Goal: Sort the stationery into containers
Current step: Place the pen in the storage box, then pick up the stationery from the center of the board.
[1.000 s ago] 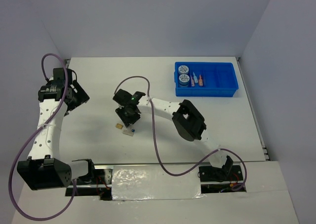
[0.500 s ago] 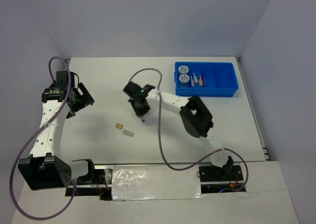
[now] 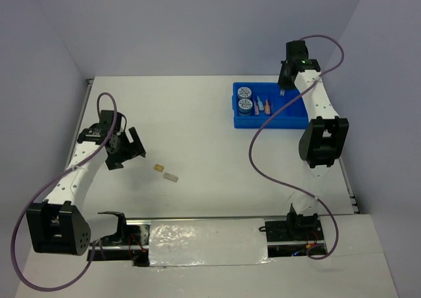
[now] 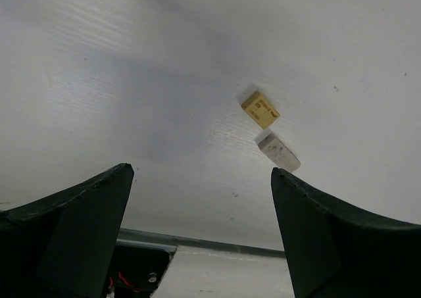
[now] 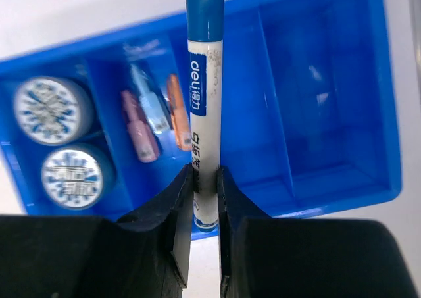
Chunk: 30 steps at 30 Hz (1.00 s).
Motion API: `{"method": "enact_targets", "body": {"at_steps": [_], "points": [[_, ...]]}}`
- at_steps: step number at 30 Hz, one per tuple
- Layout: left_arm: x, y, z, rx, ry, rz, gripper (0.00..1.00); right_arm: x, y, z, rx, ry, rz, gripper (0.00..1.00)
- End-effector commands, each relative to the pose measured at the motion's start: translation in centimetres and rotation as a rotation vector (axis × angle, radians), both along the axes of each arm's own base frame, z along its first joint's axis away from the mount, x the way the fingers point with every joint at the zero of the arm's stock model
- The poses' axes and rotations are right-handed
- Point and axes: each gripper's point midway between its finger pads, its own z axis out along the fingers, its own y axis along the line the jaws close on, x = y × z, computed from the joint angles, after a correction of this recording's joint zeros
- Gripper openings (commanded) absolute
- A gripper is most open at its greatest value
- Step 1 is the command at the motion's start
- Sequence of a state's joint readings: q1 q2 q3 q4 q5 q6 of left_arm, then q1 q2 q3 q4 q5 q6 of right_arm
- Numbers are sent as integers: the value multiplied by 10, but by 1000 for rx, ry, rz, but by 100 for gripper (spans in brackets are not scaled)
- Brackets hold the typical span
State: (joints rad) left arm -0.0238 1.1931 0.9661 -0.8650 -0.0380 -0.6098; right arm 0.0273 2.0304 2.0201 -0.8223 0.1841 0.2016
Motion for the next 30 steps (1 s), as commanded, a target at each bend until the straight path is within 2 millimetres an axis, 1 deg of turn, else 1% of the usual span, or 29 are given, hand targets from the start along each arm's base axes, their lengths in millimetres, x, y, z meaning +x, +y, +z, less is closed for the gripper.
{"method": "enact_targets", "body": {"at_steps": [1, 3, 4, 5, 8, 10, 11, 13, 14, 15, 16, 17, 20, 21, 22, 23, 24, 25, 26, 27, 28, 29, 30], "points": [[10, -10, 9, -17, -51, -24, 99, -8, -6, -28, -5, 98, 2, 12], [9, -11, 11, -9, -55, -30, 99, -2, -7, -33, 5, 99, 10, 15], [8, -10, 10, -5, -47, -28, 99, -1, -23, -44, 8, 122, -15, 16], [8, -9, 9, 0, -44, -25, 99, 0, -25, -46, 2, 134, -10, 17], [8, -10, 7, -2, -31, -11, 99, 1, -28, -69, -15, 177, 2, 20], [11, -12, 8, -11, -34, -6, 99, 1, -32, -82, -20, 197, 0, 25], [14, -13, 10, -16, -38, 5, 99, 2, -35, -83, -25, 201, -6, 31], [16, -14, 11, -13, -40, 11, 99, 4, -37, -85, -22, 200, -5, 38], [20, -15, 11, -17, -40, 21, 99, 8, -38, -82, -23, 184, 3, 44], [22, -16, 12, -13, -42, 22, 99, 10, -36, -82, -15, 181, 13, 56], [23, -17, 9, -13, -34, 32, 99, 13, -34, -77, -11, 172, 22, 59], [26, -17, 10, -12, -37, 38, 99, 13, -33, -77, -4, 174, 28, 61], [32, -20, 4, -17, -32, 65, 99, 13, -26, -68, 32, 159, 26, 62], [34, -22, 3, -26, -34, 79, 99, 11, -22, -54, 46, 131, 28, 62], [35, -24, -1, -27, -24, 85, 99, 5, -11, -52, 62, 133, 34, 62], [37, -29, -2, -27, -26, 81, 99, 2, -1, -45, 67, 115, 55, 62], [37, -31, -3, -27, -17, 101, 99, -6, 1, -18, 61, 58, 65, 62], [39, -31, -6, -6, -9, 112, 99, -14, 25, -21, 49, 58, 118, 62], [39, -36, -8, 5, -4, 107, 99, -20, 51, -14, 42, 41, 175, 62], [38, -37, -9, 11, 3, 131, 99, -29, 63, 5, 37, 4, 202, 62], [39, -38, -12, 25, 9, 141, 99, -40, 75, 1, 41, 20, 231, 62], [39, -44, -12, 24, 7, 131, 99, -49, 98, 3, 46, 20, 281, 62], [40, -47, -15, 21, 12, 148, 100, -59, 109, 15, 54, -4, 301, 62]]}}
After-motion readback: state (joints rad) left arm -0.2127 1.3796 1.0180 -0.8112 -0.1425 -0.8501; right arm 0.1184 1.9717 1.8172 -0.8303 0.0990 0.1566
